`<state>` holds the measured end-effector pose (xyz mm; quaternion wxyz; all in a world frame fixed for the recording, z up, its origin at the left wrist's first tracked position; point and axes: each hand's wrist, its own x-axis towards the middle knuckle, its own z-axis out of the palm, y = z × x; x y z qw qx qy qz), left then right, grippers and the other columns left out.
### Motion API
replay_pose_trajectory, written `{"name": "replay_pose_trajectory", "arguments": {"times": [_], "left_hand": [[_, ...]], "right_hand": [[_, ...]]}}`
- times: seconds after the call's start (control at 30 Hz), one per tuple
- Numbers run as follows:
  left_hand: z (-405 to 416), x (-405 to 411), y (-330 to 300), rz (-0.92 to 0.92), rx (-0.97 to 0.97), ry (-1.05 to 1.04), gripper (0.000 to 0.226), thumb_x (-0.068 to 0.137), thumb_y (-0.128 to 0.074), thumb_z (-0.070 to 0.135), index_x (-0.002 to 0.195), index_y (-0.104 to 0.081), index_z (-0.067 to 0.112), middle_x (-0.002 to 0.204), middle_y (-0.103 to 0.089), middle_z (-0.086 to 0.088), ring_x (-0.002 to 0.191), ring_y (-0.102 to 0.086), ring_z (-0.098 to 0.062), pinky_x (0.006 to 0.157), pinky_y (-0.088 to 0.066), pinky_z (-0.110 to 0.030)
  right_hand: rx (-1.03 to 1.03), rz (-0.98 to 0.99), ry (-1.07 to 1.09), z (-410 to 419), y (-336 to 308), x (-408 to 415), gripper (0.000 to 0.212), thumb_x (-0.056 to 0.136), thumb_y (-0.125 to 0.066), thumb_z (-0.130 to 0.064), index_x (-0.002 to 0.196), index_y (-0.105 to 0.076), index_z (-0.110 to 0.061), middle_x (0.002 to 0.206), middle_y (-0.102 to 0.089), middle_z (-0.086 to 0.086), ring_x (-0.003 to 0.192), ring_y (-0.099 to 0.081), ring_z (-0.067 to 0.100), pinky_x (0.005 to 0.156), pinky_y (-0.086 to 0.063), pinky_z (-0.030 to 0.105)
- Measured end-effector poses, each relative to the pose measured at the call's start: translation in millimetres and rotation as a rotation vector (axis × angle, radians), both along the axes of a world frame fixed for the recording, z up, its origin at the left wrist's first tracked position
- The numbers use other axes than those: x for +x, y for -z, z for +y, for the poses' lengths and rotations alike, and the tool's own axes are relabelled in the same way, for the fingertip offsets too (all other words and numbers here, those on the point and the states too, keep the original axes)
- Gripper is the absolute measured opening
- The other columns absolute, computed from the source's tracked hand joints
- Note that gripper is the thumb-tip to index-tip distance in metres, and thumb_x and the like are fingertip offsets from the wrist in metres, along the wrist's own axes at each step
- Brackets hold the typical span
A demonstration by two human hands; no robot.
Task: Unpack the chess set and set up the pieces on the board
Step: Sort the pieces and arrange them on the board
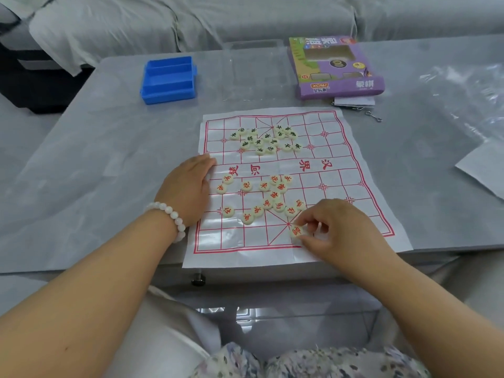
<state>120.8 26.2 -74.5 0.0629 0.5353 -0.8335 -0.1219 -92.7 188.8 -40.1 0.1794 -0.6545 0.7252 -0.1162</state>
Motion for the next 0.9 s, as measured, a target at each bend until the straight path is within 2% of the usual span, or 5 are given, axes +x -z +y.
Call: {"name": "replay_pose_trajectory", "arguments": {"times": [0.13,0.33,0.57,0.77,0.9], "left_hand": [[-0.1,-0.8,-2.6,-0.016,0.010,0.011,0.045,0.102,-0.025,0.027,0.145,-0.029,0.019,0.153,-0.026,0.001,0.141,-0.023,-0.017,0.117,-0.018,-0.032],[-3.9,0.9,-1.7,-0.063,-0.011,0.014,0.045,0.102,-0.025,0.030,0.146,-0.027,0.021,0.154,-0.025,0.003,0.142,-0.023,-0.017,0.116,-0.018,-0.032],[-7.3,4.5,1.6,-0.060,-0.031,0.022,0.046,0.101,-0.024,0.032,0.145,-0.029,0.023,0.153,-0.027,0.004,0.141,-0.024,-0.017,0.117,-0.019,-0.035],[-8.5,2.4,1.8,-0.047,-0.039,-0.002,0.045,0.101,-0.025,0.031,0.145,-0.030,0.022,0.152,-0.029,0.003,0.140,-0.026,-0.018,0.116,-0.020,-0.036],[-5.9,4.4,-2.6,0.018,0.020,-0.001,0.046,0.101,-0.028,0.033,0.145,-0.031,0.022,0.152,-0.028,0.003,0.141,-0.026,-0.019,0.115,-0.020,-0.035]], "right_hand": [[-0.004,0.005,-0.033,1.2,2.8,5.7,0.026,0.082,-0.064,-0.045,0.104,-0.068,-0.032,0.085,-0.058,-0.013,0.076,-0.051,0.006,0.063,-0.037,0.010],[0.014,-0.023,-0.051,4.3,4.5,7.4,0.032,0.080,-0.066,-0.048,0.108,-0.066,-0.031,0.087,-0.053,-0.018,0.081,-0.048,0.003,0.076,-0.042,0.013],[0.016,-0.057,-0.048,10.9,5.8,10.1,0.035,0.081,-0.063,-0.050,0.112,-0.064,-0.035,0.106,-0.059,-0.017,0.097,-0.047,0.004,0.086,-0.044,0.019],[-0.016,-0.023,-0.044,3.3,4.3,8.0,0.035,0.083,-0.061,-0.049,0.115,-0.062,-0.035,0.111,-0.058,-0.017,0.096,-0.043,0.000,0.083,-0.034,0.013],[-0.011,-0.045,-0.021,4.9,11.3,10.5,0.035,0.082,-0.063,-0.049,0.113,-0.063,-0.034,0.110,-0.059,-0.016,0.097,-0.047,0.003,0.085,-0.041,0.015]]}}
